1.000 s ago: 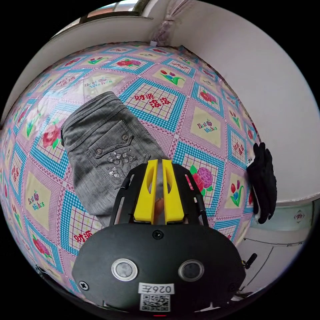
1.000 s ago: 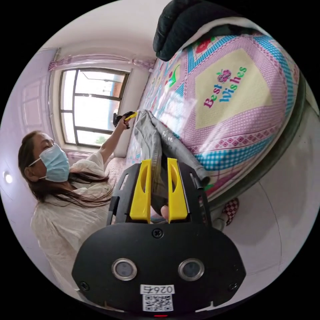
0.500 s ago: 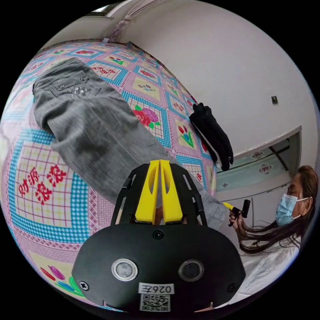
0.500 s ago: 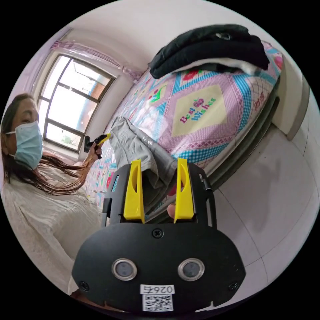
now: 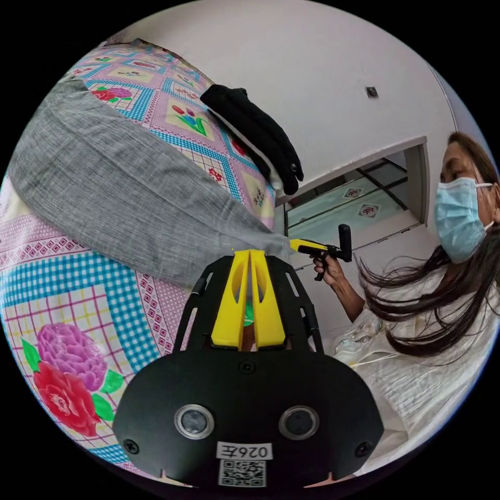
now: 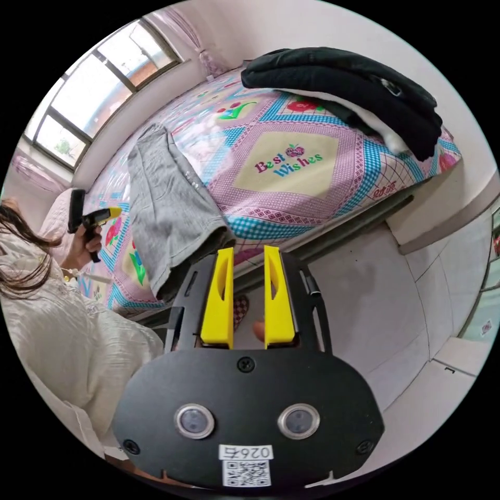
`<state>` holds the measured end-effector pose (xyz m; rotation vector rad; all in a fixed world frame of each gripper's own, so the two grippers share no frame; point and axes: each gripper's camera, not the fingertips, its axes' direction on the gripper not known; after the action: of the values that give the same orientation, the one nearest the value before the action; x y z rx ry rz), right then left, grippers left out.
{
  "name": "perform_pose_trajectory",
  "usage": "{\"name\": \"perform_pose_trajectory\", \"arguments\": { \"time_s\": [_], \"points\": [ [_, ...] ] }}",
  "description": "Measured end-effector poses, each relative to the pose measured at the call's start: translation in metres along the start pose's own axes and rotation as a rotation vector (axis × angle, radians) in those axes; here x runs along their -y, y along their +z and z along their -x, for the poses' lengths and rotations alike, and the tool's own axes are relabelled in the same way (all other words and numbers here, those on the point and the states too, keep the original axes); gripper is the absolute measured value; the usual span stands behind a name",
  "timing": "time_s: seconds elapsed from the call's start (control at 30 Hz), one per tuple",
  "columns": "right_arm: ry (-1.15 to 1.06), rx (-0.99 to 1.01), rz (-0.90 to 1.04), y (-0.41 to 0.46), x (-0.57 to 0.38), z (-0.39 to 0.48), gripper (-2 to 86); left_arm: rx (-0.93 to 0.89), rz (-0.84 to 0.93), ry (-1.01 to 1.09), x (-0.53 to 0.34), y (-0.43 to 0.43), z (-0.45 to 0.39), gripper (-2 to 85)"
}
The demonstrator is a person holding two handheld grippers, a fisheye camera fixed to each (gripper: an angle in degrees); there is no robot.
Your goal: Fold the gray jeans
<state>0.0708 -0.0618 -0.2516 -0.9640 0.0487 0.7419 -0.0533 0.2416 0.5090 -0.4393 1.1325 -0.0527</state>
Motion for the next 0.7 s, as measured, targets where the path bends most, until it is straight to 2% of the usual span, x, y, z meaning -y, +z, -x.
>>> {"name": "perform_pose_trajectory", "arguments": {
  "time_s": [0.17, 0.27, 0.37, 0.53, 0.63, 0.7],
  "points": [
    [-0.003, 0.199, -0.115, -0.023, -0.004, 0.004, 11.1, -0.050, -0.021, -0.014, -0.057, 0.014, 0.010, -0.8],
    [0.008, 0.366, -0.132, -0.021, 0.004, -0.008, 9.8, -0.054, -0.049, -0.007, -0.099, 0.019, 0.014, -0.2],
    [-0.023, 0.420, -0.150, -0.026, 0.020, -0.018, 9.5, -0.091, -0.078, -0.026, -0.148, 0.022, 0.025, 5.0],
    [-0.189, 0.445, -0.006, -0.009, 0.078, -0.013, 10.8, -0.187, -0.210, -0.263, -0.238, 0.048, 0.067, 14.5],
    [-0.253, 0.491, 0.144, 0.024, 0.123, -0.014, 12.2, -0.161, -0.318, -0.325, -0.266, 0.059, 0.076, 16.0],
    [-0.302, 0.531, 0.238, 0.044, 0.146, -0.014, 13.0, -0.132, -0.317, -0.351, -0.269, 0.068, 0.079, 16.5]
  ]
}}
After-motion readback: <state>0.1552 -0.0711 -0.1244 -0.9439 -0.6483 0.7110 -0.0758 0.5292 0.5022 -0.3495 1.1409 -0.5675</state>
